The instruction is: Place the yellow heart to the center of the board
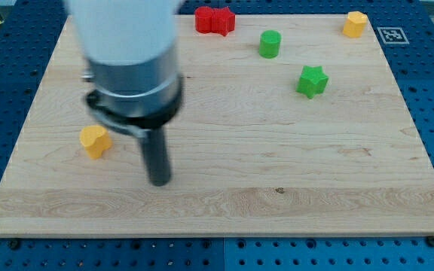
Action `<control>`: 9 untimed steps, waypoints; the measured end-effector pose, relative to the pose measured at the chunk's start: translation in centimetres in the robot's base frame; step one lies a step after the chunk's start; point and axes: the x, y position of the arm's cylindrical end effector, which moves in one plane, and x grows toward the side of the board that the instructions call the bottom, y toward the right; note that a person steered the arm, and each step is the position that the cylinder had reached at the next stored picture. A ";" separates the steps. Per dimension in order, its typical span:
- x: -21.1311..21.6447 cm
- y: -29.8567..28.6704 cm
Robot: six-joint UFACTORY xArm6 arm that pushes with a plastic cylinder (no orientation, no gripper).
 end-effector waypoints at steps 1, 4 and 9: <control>-0.2 -6.4; -3.4 -4.1; -6.2 0.4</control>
